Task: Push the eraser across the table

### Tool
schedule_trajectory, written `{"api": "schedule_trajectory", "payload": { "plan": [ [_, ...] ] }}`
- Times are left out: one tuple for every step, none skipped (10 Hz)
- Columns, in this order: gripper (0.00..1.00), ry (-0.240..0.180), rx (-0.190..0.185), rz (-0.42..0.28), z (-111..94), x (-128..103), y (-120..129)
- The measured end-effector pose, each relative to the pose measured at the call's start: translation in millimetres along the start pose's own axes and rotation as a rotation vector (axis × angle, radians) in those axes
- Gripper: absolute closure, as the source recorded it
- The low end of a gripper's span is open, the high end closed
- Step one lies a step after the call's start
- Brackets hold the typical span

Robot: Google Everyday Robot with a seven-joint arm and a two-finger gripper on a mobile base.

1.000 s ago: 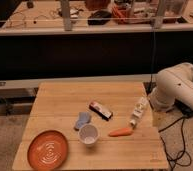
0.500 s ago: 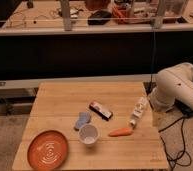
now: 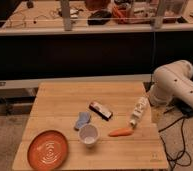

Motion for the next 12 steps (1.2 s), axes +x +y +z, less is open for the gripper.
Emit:
{"api": "schedule_trajectory", "payload": {
  "plan": [
    [0.20,-0.002,0.001,0.000,1.5,-1.0,-3.1],
    [0.20,-0.002,-0.001,0.002,3.5,-0.8,-6.0],
    [0.20,0.000,-0.002,0.002,5.6,-0.5,-9.6],
    [0.20,-0.003,-0.004,0.001,6.8,-0.8,-10.5],
    [0.20,0.000,-0.007,0.001,8.6,1.0,-11.3],
    [0.20,0.003,-0.008,0.000,10.9,1.5,-13.3],
    [0.20,0.002,-0.009,-0.003,13.1,-0.9,-15.9],
    [0.20,0.000,-0.010,-0.006,15.3,-3.5,-18.6],
    [0.20,0.002,-0.011,-0.007,16.8,-3.8,-20.4],
    [0.20,0.003,-0.012,-0.005,18.5,-3.0,-21.7],
    [0.20,0.004,-0.014,-0.005,20.9,-2.5,-23.4],
    [0.20,0.005,-0.014,-0.006,22.5,-2.2,-24.6]
  ]
}}
